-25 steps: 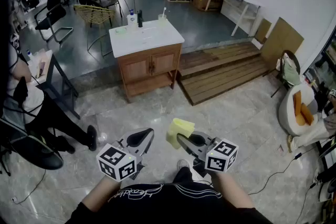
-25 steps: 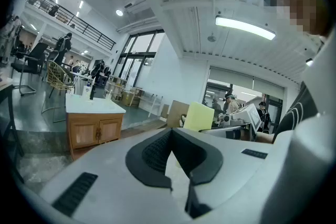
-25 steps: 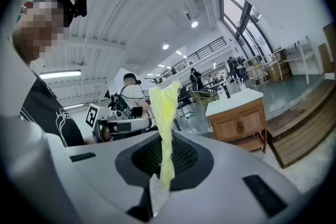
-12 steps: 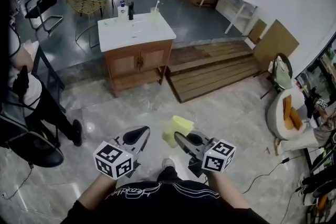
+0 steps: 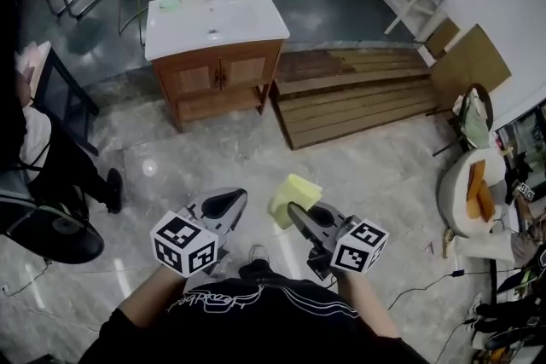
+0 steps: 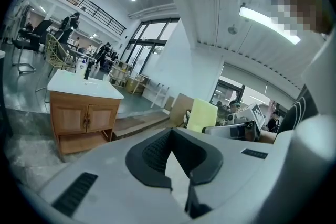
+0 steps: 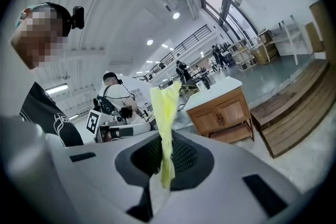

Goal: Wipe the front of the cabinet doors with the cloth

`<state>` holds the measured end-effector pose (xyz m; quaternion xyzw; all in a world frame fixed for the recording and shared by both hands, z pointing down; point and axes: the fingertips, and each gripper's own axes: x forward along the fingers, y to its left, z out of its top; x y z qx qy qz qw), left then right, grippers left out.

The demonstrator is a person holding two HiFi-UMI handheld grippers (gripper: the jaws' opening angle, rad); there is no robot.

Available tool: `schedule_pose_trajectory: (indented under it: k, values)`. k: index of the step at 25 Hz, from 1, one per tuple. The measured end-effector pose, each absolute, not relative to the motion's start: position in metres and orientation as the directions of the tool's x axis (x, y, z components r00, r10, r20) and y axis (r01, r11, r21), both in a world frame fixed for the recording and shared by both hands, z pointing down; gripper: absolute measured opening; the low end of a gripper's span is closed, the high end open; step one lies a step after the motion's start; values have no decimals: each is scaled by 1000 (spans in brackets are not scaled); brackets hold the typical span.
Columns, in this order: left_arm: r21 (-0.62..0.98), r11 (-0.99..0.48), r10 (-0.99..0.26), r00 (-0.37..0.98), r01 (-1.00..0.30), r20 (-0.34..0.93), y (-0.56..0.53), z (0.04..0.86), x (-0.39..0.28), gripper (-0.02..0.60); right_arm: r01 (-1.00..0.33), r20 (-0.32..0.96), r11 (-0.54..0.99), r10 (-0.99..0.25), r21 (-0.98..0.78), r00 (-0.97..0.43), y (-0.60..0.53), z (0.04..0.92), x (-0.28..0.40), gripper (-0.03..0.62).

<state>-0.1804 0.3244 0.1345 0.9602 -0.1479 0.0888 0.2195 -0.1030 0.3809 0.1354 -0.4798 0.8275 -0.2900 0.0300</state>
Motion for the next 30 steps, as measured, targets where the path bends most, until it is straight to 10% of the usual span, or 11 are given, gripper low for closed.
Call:
schedule_pose_trajectory:
  k: [30]
  values:
    - [430,-741,-392,852,-516,347,73,251,-58,6,-747,353,346,-717,-567,-601,130,249,39,41]
